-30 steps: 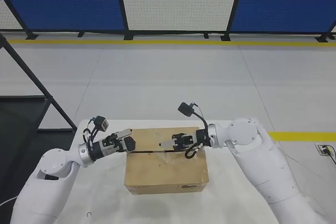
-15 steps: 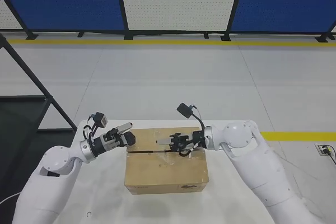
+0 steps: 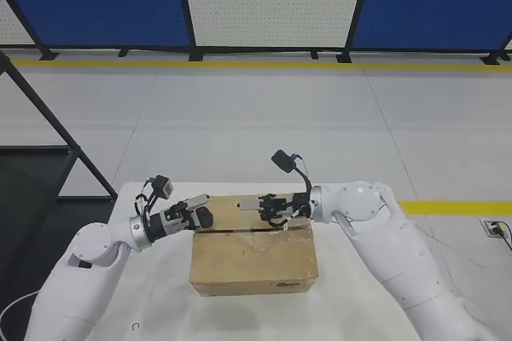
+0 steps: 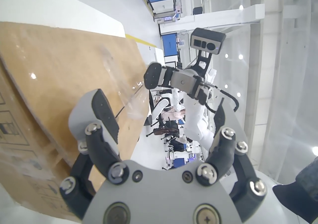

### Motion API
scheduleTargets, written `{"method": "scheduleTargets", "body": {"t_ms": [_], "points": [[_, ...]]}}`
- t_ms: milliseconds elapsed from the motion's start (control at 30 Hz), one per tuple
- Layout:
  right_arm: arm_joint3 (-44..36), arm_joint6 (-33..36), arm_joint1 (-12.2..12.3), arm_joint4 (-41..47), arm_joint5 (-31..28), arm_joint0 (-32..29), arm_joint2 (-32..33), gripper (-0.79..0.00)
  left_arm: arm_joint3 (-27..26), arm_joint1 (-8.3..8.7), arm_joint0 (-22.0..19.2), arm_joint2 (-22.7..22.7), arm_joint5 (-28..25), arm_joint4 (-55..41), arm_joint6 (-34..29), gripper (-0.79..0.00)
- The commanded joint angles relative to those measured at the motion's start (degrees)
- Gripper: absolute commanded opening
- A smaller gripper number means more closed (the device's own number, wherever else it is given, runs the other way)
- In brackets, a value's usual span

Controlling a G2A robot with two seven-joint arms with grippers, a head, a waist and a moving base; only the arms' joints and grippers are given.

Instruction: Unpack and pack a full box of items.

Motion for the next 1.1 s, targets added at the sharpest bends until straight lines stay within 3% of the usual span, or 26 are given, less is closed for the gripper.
{"method": "scheduleTargets", "body": {"t_ms": [0, 233, 433, 1067], "points": [[-2.0, -0.9, 1.0, -0.5, -1.4, -1.8, 2.9, 0.000, -0.1, -0.22, -0.4, 0.8, 0.2, 0.5, 0.3, 0.000], [-13.3, -1.8, 4.5, -1.5, -1.4, -11.9, 13.5, 0.000, 0.5, -1.16, -2.7, 3.8, 1.4, 2.0, 0.2, 0.000], [-20.1, -0.7, 6.0, -1.7, -0.2, -17.8, 17.1, 0.000, 1.1, -2.08, -5.0, 6.8, 4.3, 4.9, 2.5, 0.000], [-20.1, -0.1, 7.1, -0.3, -2.1, -18.2, 16.2, 0.000, 2.8, -3.91, -6.7, 10.6, 6.9, 6.0, 4.1, 0.000]]}}
